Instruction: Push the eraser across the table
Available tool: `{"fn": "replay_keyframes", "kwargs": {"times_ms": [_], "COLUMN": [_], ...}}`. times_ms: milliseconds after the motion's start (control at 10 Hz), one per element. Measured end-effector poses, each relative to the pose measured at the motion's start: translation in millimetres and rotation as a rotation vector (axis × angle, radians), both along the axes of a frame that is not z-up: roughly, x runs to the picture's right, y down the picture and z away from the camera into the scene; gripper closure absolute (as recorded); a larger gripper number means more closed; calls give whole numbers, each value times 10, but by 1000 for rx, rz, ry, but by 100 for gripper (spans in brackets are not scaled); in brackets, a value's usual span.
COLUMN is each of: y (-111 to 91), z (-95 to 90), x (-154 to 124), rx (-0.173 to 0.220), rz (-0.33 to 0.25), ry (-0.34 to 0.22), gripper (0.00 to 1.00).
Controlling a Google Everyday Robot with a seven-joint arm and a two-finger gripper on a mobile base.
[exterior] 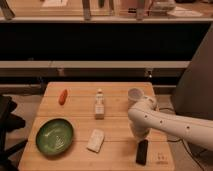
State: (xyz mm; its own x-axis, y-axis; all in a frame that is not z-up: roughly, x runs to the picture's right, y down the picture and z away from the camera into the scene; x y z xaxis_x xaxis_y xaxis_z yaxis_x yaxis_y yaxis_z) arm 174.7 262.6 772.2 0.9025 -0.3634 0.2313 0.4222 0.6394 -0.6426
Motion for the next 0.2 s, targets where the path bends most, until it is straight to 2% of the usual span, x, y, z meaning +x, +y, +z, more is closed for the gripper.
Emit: {"fn": "replay_keyframes", "kwargs": {"times_ms": [200], "y": [2], "z": [-28], "x": [1], "rx": [20], "rz": [-25], "ry": [21], "gripper": [100]}}
